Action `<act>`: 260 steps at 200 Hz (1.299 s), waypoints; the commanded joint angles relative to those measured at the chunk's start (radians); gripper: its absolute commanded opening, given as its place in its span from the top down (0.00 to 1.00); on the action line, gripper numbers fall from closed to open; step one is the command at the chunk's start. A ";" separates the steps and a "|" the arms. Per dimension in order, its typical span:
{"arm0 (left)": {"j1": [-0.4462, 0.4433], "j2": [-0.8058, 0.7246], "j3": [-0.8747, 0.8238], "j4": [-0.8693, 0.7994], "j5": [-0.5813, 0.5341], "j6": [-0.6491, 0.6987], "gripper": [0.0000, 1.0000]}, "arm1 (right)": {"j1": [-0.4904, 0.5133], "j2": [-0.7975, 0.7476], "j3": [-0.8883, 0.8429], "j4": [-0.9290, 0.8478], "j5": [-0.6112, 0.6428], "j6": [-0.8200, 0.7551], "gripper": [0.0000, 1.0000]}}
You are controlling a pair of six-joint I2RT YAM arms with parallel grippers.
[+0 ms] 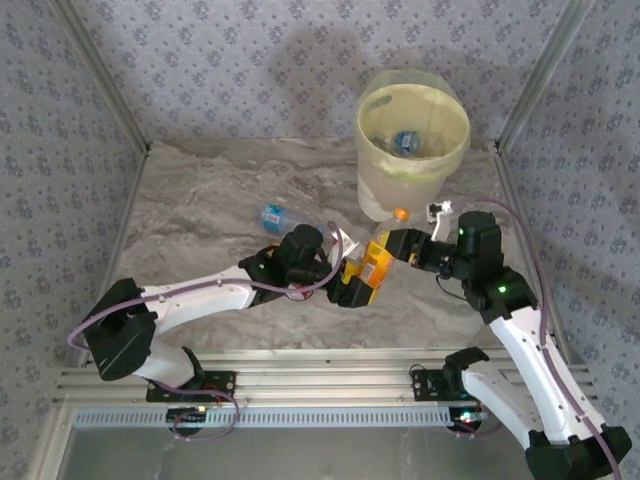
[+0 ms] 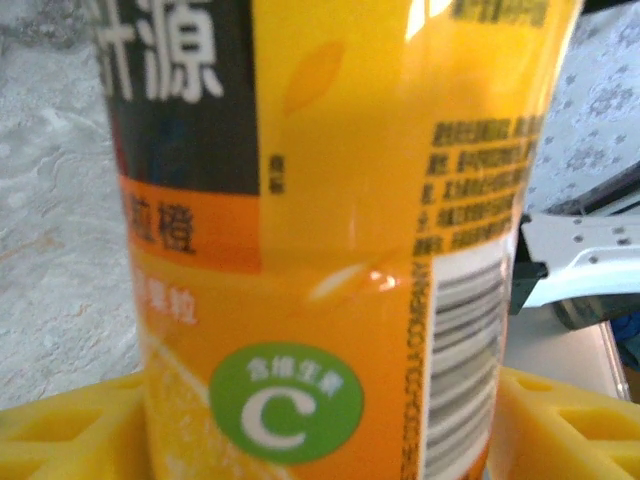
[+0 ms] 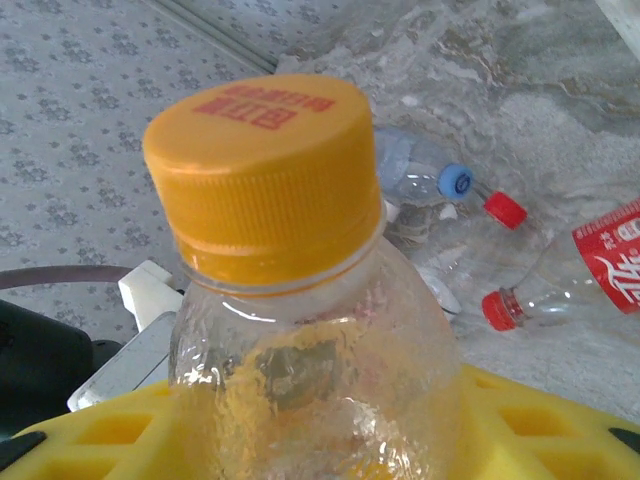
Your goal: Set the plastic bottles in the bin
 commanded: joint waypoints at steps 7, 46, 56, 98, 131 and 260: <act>0.002 -0.008 0.094 -0.012 0.036 0.025 0.07 | -0.001 0.005 0.096 -0.061 0.013 -0.046 0.44; 0.032 -0.063 0.164 -0.100 0.038 0.058 0.00 | -0.032 0.030 0.225 -0.151 0.057 -0.108 0.44; 0.044 -0.082 0.186 -0.139 0.040 0.079 0.00 | -0.043 0.043 0.265 -0.197 0.072 -0.133 0.44; 0.082 -0.159 0.277 -0.274 0.002 0.176 0.00 | -0.081 0.121 0.494 -0.334 0.211 -0.263 0.44; 0.148 -0.187 0.313 -0.303 0.029 0.211 0.00 | -0.103 0.204 0.654 -0.367 0.312 -0.338 0.44; 0.361 -0.113 0.355 -0.464 0.049 0.205 0.00 | -0.219 0.682 1.160 -0.279 0.472 -0.414 0.45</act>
